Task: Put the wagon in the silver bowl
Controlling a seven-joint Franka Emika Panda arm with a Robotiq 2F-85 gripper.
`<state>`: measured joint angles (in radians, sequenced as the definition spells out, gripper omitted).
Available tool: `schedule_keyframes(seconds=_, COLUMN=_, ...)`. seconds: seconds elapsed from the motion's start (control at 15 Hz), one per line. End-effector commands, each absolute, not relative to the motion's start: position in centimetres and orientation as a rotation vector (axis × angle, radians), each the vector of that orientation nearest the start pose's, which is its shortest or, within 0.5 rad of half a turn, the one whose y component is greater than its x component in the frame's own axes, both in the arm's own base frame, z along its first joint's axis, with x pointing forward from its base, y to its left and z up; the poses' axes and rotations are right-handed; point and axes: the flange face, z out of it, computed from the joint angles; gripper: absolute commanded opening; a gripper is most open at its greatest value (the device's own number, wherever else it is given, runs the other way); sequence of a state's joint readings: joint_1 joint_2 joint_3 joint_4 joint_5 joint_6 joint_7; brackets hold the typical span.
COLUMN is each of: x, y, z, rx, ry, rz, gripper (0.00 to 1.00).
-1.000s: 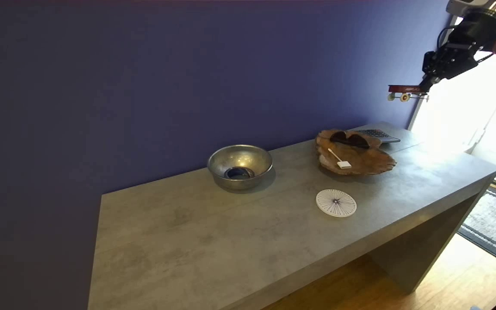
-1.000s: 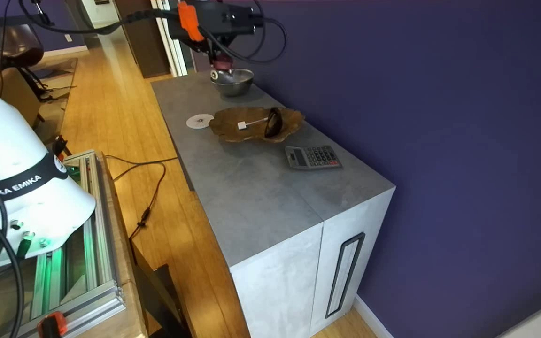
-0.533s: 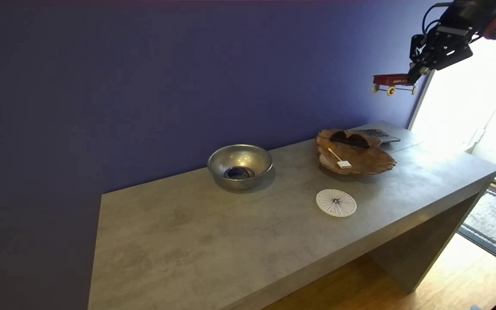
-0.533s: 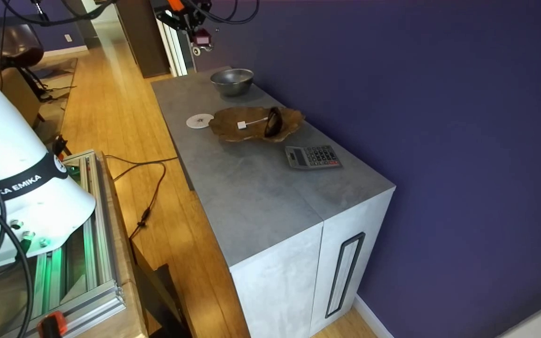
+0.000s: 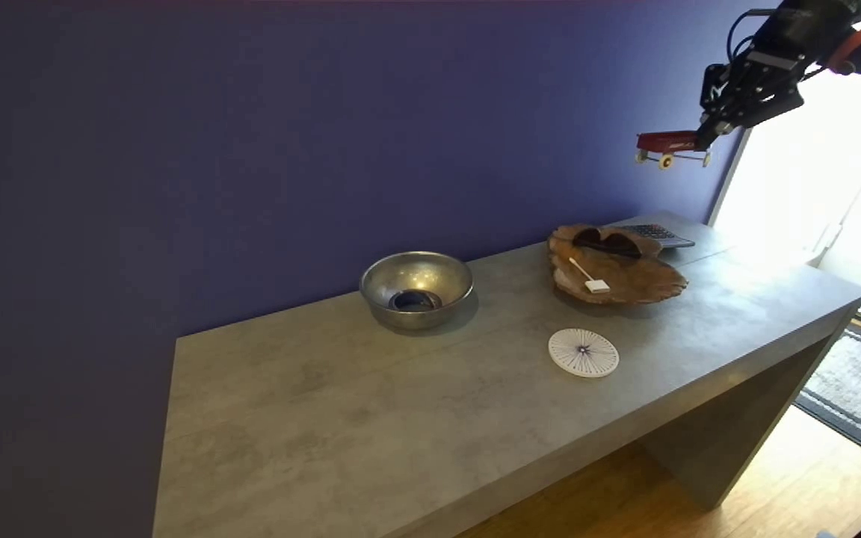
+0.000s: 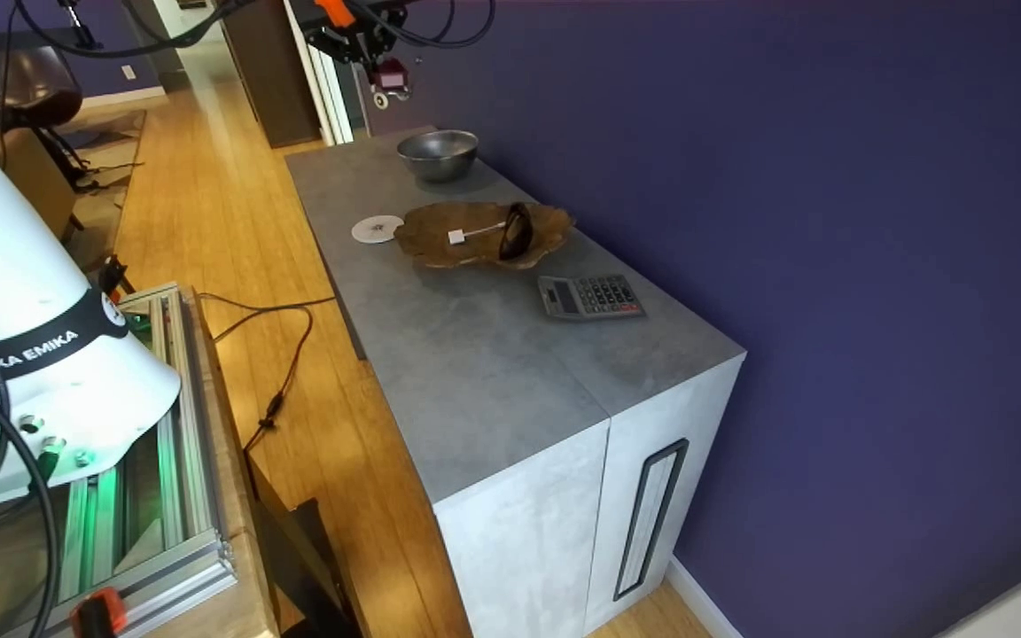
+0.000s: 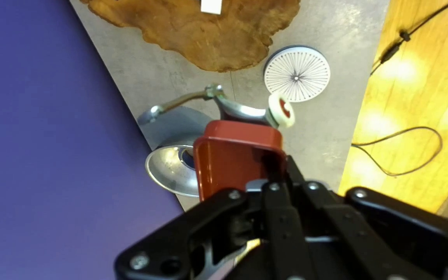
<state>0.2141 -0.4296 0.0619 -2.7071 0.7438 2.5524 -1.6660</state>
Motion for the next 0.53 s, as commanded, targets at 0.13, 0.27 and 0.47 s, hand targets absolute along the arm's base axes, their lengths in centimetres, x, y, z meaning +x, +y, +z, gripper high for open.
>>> schedule_keyframes(seconds=0.13, x=39.0, y=24.3, z=37.3, rx=-2.129, ry=-2.104, rz=-0.839, gripper=0.01)
schedule_keyframes(seconds=0.27, x=39.5, y=29.1, z=35.9, rx=-2.052, ry=-2.228, rz=-0.834, gripper=0.01)
schedule_keyframes(seconds=0.47, x=42.0, y=32.9, z=33.5, rx=-1.997, ry=-2.313, rz=-0.741, gripper=0.01)
